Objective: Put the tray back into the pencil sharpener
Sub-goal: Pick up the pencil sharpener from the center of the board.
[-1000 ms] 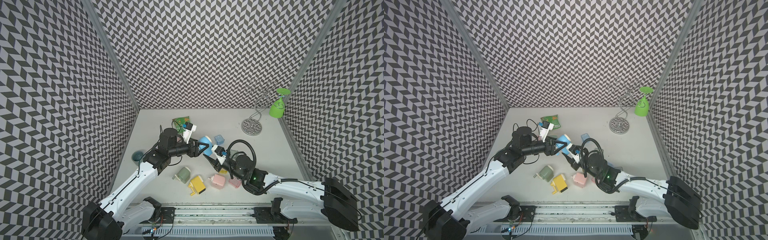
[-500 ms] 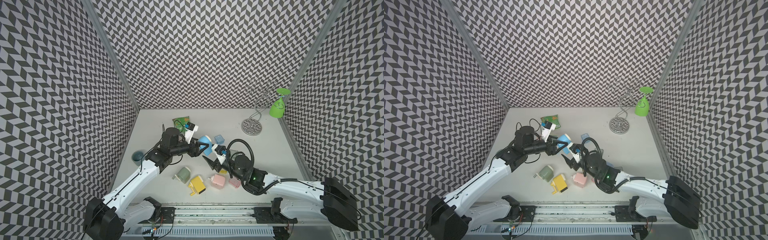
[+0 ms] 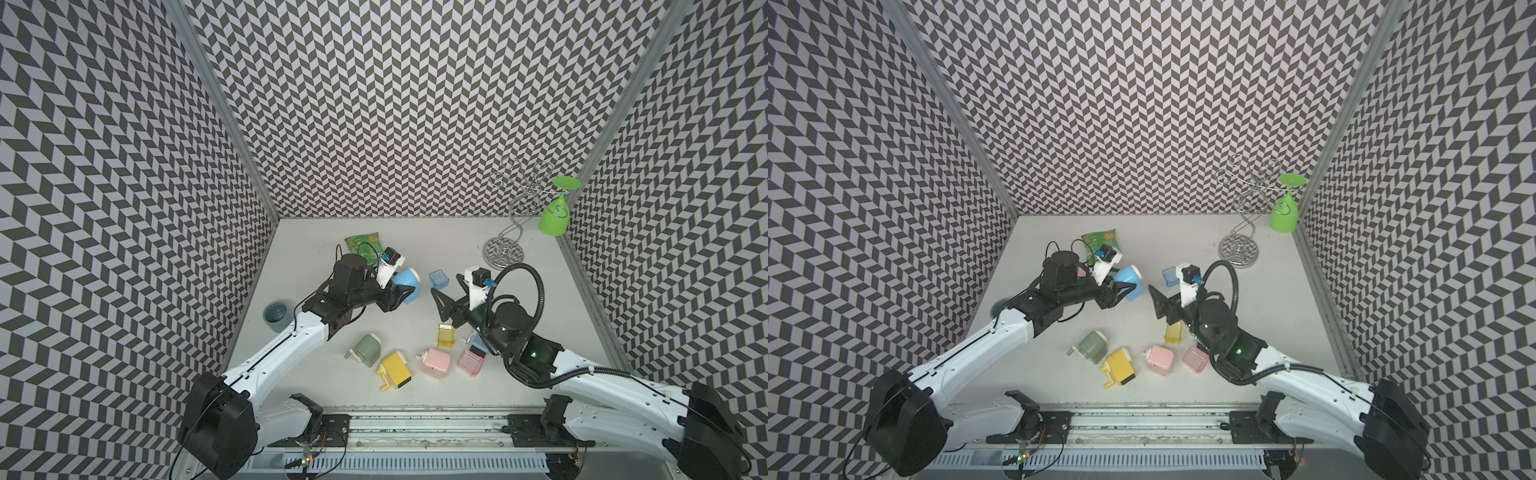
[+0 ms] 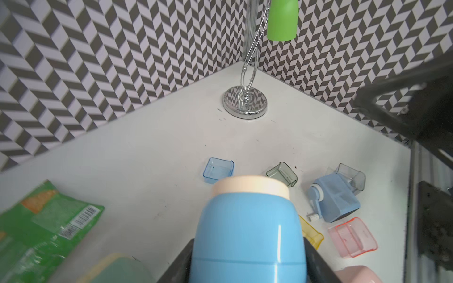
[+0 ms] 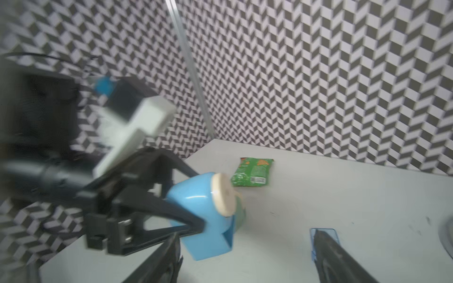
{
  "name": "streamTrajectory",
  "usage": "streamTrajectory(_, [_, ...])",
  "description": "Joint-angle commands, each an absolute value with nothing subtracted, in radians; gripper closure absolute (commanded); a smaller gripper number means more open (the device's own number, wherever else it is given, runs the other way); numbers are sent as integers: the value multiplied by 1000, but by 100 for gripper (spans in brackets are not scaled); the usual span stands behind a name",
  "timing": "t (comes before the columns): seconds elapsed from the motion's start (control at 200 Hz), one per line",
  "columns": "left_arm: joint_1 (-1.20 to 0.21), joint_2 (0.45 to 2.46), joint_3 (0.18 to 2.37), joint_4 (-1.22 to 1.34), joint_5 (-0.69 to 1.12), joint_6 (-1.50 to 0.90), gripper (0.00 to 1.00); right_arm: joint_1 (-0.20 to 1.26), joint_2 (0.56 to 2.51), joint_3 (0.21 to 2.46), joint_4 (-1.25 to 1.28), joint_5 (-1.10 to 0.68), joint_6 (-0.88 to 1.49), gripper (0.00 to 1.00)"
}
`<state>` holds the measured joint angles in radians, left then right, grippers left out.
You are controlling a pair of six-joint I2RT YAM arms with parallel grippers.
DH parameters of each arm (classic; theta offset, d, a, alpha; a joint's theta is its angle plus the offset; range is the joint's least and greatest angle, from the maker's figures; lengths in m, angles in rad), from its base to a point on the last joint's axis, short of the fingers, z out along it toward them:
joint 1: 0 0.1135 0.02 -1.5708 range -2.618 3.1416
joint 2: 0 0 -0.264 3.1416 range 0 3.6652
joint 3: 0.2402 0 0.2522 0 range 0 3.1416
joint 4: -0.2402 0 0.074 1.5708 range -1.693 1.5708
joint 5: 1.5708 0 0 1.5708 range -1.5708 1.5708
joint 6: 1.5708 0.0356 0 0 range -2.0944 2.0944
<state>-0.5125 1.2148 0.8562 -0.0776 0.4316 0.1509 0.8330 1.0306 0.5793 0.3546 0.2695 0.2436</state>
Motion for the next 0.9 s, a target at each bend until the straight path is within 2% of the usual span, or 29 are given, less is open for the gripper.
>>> streamTrajectory(0.0, [-513, 1238, 840, 70, 473, 387, 84, 697, 1046, 626, 216, 146, 462, 20])
streamTrajectory(0.25, [-446, 1516, 1057, -52, 613, 633, 82, 526, 1263, 815, 22, -17, 434, 27])
streamTrajectory(0.561, [-373, 1736, 1261, -262, 836, 1036, 84, 479, 1620, 1103, -187, 59, 567, 36])
streamTrajectory(0.691, [-355, 1743, 1276, -276, 889, 1139, 86, 481, 1784, 1244, -251, 6, 454, 49])
streamTrajectory(0.896, [-330, 1783, 1338, -344, 921, 1223, 88, 479, 1862, 1271, -214, 70, 160, 49])
